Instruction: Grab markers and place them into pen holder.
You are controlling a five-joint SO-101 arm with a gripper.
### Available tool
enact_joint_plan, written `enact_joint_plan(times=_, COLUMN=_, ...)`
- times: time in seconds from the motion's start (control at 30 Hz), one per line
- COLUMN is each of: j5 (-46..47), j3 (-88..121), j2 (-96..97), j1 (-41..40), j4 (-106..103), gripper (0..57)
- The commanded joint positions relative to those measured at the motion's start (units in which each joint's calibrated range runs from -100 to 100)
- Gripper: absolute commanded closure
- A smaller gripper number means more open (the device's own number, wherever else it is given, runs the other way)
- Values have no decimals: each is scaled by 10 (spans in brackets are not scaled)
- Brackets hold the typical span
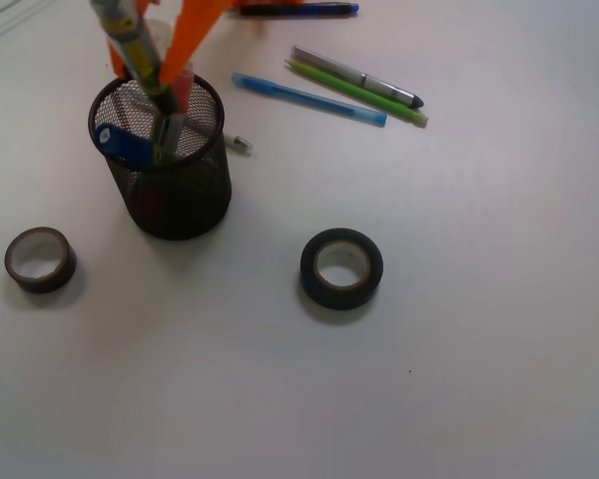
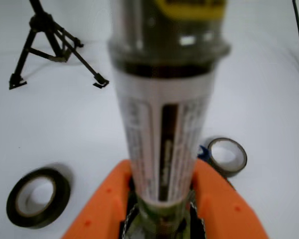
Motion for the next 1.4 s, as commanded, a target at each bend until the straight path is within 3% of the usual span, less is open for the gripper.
enact_joint_plan(times=0.0, j5=-18, j3=59, j2=-19, j1=5, j4=-116, gripper=569)
enact_joint_plan(times=0.13, j5=-18, j3=115, j2=-19, j1=8, j4=-202, gripper=550)
enact_joint_plan(times=0.3, j5=-14, j3=124, j2=-20, j1=12, j4=-223, gripper=317)
enact_joint_plan(times=0.37, j5=-11, j3=123, j2=-22, j1=12, j4=-224, gripper=273)
enact_joint_plan(times=0.63, j5=48, j3=72, j2=-27, j1=-1, j4=-209, gripper=280)
enact_joint_plan(times=1.07, j5=338, j3=-163, j2=-47, j1=-142, j4=182, gripper=281)
enact_joint_plan(times=1.23, j5=469, j3=-105, j2=-160, j1=-191, j4=308, gripper=282)
enact_joint_plan(times=1.37, j5=523, j3=44, j2=-282, j1=-161, j4=328, gripper=282)
